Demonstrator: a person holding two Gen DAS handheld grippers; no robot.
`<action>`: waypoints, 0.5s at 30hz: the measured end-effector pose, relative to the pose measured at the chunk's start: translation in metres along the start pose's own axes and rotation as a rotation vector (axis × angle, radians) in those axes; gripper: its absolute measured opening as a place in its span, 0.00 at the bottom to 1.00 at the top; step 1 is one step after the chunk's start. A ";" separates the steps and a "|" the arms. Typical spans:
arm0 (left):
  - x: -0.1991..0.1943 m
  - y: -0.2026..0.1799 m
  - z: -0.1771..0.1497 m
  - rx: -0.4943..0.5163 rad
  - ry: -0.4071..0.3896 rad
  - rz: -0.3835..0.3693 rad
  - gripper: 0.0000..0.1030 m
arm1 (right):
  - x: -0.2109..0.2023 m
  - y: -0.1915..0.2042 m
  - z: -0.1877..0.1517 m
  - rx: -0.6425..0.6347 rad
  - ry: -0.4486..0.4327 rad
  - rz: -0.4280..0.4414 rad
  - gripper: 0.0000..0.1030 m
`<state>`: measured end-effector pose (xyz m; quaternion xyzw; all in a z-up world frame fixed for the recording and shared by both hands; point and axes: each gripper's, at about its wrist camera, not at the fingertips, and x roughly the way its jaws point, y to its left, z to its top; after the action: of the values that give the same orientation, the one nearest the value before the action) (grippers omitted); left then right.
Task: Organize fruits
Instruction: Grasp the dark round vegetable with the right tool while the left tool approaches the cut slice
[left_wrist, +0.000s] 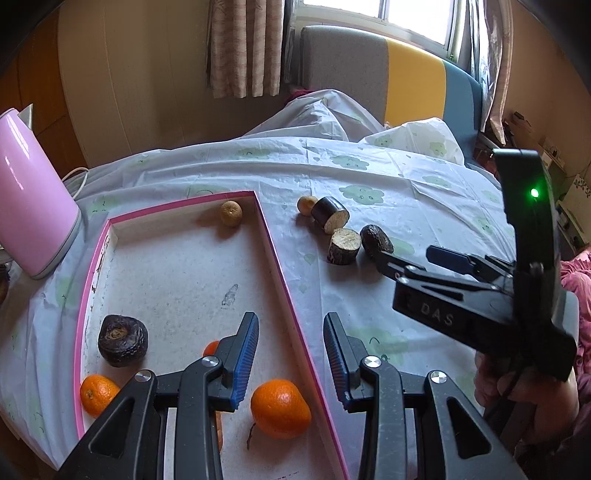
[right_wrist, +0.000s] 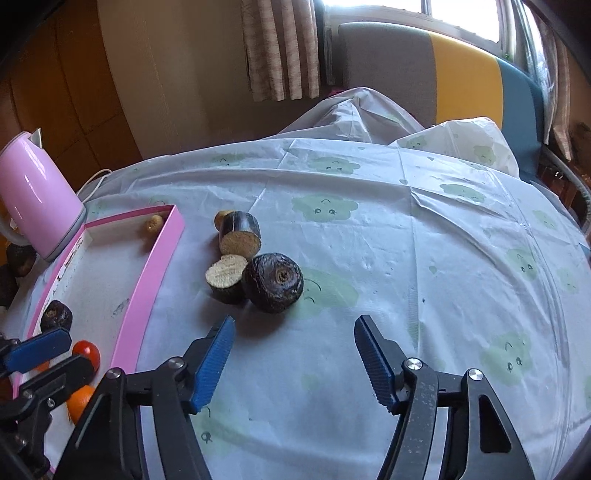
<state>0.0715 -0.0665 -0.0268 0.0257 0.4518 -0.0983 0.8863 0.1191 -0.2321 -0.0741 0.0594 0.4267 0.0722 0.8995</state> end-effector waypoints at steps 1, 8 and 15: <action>0.001 0.000 0.002 -0.003 0.000 0.000 0.36 | 0.004 0.000 0.004 0.001 0.003 0.014 0.66; 0.009 0.001 0.011 -0.009 0.000 -0.004 0.36 | 0.034 0.004 0.022 -0.033 0.050 0.036 0.66; 0.016 -0.001 0.022 -0.009 0.003 -0.012 0.36 | 0.043 0.010 0.019 -0.101 0.073 0.033 0.43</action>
<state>0.0976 -0.0729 -0.0269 0.0192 0.4536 -0.1014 0.8852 0.1604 -0.2155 -0.0929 0.0183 0.4541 0.1104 0.8839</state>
